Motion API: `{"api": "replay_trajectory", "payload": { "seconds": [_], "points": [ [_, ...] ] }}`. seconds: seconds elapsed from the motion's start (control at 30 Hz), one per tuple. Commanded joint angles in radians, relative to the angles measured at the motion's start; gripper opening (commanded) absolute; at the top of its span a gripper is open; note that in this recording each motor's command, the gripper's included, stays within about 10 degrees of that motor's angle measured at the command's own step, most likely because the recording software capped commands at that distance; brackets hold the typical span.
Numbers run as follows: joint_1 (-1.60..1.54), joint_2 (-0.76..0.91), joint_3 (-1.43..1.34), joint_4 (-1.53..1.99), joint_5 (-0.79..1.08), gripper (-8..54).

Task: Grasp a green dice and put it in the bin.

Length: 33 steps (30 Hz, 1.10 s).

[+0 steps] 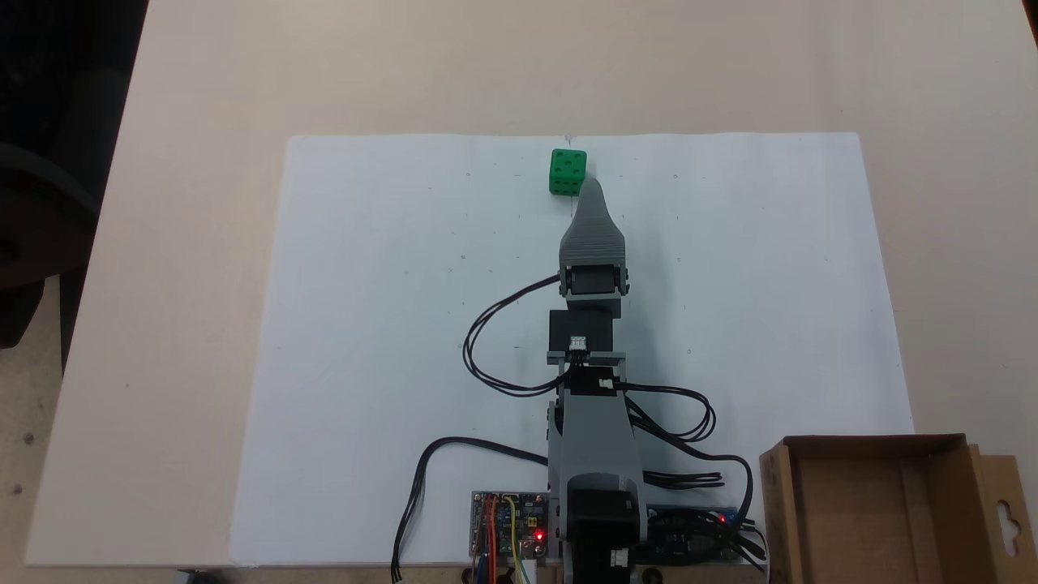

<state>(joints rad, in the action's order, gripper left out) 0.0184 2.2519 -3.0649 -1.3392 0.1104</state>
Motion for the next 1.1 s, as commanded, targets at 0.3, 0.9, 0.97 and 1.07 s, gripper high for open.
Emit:
{"api": "replay_trajectory", "payload": {
  "seconds": [0.3, 0.9, 0.97, 1.07],
  "points": [
    [0.012, 0.11, -0.064, 0.021, -0.018, 43.1],
    [0.052, 0.112, 0.083, 0.276, 0.025, 42.1],
    [0.077, 0.112, 0.179, 0.422, 0.025, 42.2],
    [0.089, 0.112, 0.284, 0.629, 0.023, 42.4]
  ]
}}
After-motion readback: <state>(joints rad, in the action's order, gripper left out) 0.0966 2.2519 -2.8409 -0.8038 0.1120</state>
